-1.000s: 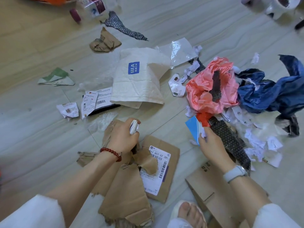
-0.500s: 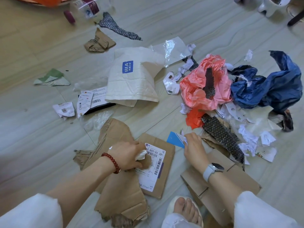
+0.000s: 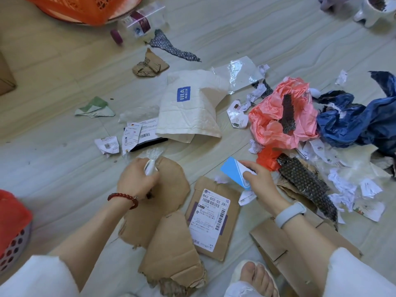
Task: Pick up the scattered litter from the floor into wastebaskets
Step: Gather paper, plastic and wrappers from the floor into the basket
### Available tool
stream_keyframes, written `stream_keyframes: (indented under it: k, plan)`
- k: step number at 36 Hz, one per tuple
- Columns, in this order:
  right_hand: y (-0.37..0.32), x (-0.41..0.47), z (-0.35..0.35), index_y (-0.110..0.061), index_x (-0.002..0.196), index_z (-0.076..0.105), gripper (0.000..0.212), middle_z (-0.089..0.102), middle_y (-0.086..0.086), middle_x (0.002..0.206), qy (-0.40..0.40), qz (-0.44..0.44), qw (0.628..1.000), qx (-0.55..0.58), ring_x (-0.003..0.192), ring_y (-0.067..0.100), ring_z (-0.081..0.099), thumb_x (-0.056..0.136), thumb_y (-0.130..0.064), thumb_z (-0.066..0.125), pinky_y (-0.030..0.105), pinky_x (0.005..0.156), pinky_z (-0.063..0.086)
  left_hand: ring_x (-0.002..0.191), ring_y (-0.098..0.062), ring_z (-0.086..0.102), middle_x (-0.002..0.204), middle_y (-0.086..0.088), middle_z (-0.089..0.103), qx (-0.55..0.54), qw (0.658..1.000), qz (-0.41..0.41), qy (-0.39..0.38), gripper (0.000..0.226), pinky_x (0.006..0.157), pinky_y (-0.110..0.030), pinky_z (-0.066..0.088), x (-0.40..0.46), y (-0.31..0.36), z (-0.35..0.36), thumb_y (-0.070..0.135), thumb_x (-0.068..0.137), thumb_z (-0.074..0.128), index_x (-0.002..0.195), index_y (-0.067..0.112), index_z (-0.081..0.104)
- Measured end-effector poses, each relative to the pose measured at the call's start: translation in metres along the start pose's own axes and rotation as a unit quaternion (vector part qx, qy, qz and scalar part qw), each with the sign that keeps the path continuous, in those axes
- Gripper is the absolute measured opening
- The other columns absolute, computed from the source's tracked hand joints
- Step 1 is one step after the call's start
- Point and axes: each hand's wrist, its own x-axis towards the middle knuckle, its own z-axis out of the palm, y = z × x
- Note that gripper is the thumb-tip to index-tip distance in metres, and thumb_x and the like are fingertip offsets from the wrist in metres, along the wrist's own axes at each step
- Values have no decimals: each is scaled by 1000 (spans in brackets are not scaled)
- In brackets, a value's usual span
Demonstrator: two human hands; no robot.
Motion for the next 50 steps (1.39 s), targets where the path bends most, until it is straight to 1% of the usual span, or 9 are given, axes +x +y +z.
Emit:
stream_keyframes:
  k: [3,8,13,19,23,36,43,46,50]
  plan:
    - [-5,6,11,-11,102,59,35,59,6,98,-19,35,999,37,91,20,55,84,10,38,25,70,47,56,-20,46,60,-3,52,-143,987,-64,31,29,56,-30,37,1,-2,-12,37,62,60,63,11,47]
    - [-8,21,19,-10,91,58,25,57,10,84,8,53,998,32,65,15,52,82,8,42,14,49,43,66,-29,53,69,-8,58,104,991,-37,79,9,51,-30,34,4,-18,-20,19,82,51,79,13,47]
    - [-14,30,33,-11,64,60,22,58,12,70,45,-3,981,-190,78,30,54,83,-6,48,29,60,36,72,-34,55,85,-17,58,246,966,-55,53,8,56,-32,39,5,-32,-26,11,79,47,71,9,44]
    - [-17,22,61,-3,110,47,35,63,23,107,-15,-64,889,-453,101,40,57,93,-34,45,39,78,44,78,-35,54,99,-12,53,162,975,-68,136,12,64,-36,43,2,-33,-29,18,85,46,83,8,53]
    - [-9,18,64,-9,114,41,48,65,18,104,-4,-68,895,-441,98,36,60,89,-48,48,37,75,44,80,-36,53,101,-13,52,132,977,-50,159,15,64,-37,43,3,-28,-31,14,82,51,94,5,54]
    - [19,25,59,-2,105,52,23,56,16,115,-66,-87,896,-430,101,36,55,95,-21,42,39,81,44,80,-34,55,101,-10,57,129,980,47,144,19,61,-37,44,12,-19,-5,7,78,57,96,6,59]
    - [8,29,59,-7,75,44,14,56,10,85,16,-141,951,-273,80,32,54,85,0,50,27,66,32,73,-34,56,99,-11,58,143,978,66,137,21,56,-38,47,15,-25,-1,6,75,60,95,5,61]
    - [1,31,58,-2,97,49,11,54,-11,72,1,-138,956,-260,76,23,51,87,2,46,27,63,29,73,-34,57,98,-12,59,150,977,78,130,19,55,-38,46,17,-28,-1,6,75,60,94,5,61]
    - [6,37,58,-15,132,34,40,61,9,107,-98,-121,906,-393,102,31,56,94,-17,43,39,83,45,73,-36,60,101,-15,62,162,975,90,124,24,54,-35,44,19,-30,1,7,75,63,99,3,64]
